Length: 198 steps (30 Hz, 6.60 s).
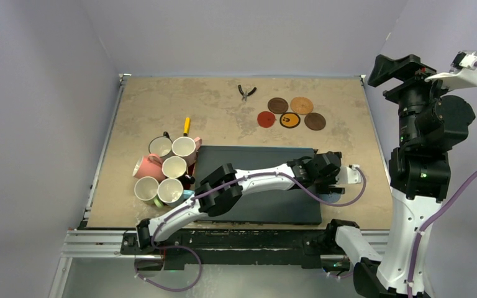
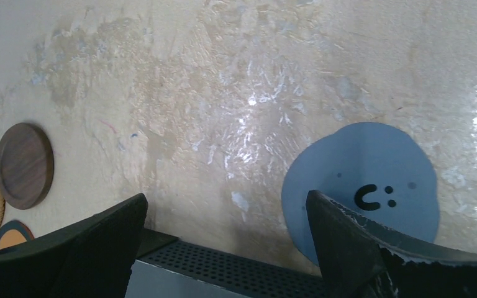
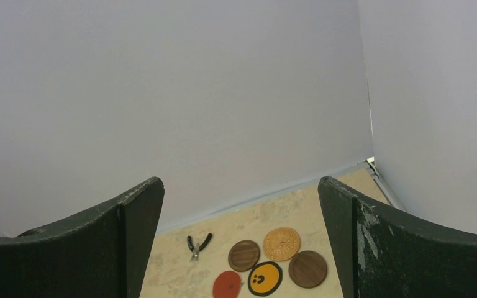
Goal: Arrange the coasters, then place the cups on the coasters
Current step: Move the coaster to the corner of the board.
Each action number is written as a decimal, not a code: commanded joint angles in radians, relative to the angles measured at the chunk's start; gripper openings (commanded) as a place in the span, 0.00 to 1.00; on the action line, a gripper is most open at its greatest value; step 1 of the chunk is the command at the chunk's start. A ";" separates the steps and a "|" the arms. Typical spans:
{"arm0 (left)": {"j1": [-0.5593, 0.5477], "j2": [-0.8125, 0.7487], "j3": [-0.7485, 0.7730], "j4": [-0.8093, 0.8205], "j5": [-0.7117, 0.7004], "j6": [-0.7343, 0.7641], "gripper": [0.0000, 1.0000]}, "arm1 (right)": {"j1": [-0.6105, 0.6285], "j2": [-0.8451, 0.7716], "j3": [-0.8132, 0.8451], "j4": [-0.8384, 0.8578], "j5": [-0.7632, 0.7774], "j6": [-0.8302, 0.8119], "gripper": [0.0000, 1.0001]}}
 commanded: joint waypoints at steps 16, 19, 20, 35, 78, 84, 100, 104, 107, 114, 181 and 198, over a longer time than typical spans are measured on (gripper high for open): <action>0.031 -0.443 -0.268 0.105 0.309 -0.180 0.95 | -0.004 0.102 0.110 -0.224 0.097 0.040 0.98; 0.031 -0.531 -0.351 0.111 0.276 -0.224 0.95 | -0.005 0.140 0.097 -0.283 0.057 0.040 0.98; 0.031 -0.565 -0.389 0.117 0.256 -0.239 0.95 | -0.004 0.143 0.078 -0.291 0.050 0.041 0.98; 0.318 -1.099 -0.861 0.029 0.109 -0.527 0.95 | -0.027 -0.027 -0.530 -0.405 0.170 0.189 0.98; 0.633 -1.252 -1.133 0.136 -0.039 -0.591 0.93 | -0.037 -0.213 -1.143 -0.398 0.056 0.859 0.98; 0.634 -1.253 -1.138 0.138 -0.044 -0.590 0.93 | -0.037 -0.170 -1.149 -0.382 0.076 0.872 0.98; 0.634 -1.242 -1.138 0.136 -0.059 -0.577 0.93 | -0.037 -0.121 -1.213 -0.292 0.079 0.901 0.98; 0.633 -1.239 -1.140 0.136 -0.065 -0.574 0.93 | -0.037 -0.114 -1.236 -0.210 0.038 0.917 0.98; 0.633 -1.236 -1.139 0.136 -0.069 -0.571 0.93 | -0.037 -0.094 -1.242 -0.163 0.035 0.928 0.96; 0.633 -1.231 -1.141 0.135 -0.076 -0.564 0.93 | -0.037 0.007 -1.224 -0.055 0.057 0.930 0.96; 0.633 -1.256 -1.179 0.178 -0.205 -0.531 0.93 | -0.008 0.514 -0.771 0.104 0.150 0.072 0.98; 0.633 -1.337 -1.200 0.211 -0.207 -0.532 0.93 | -0.008 0.623 -0.746 0.104 0.153 -0.009 0.98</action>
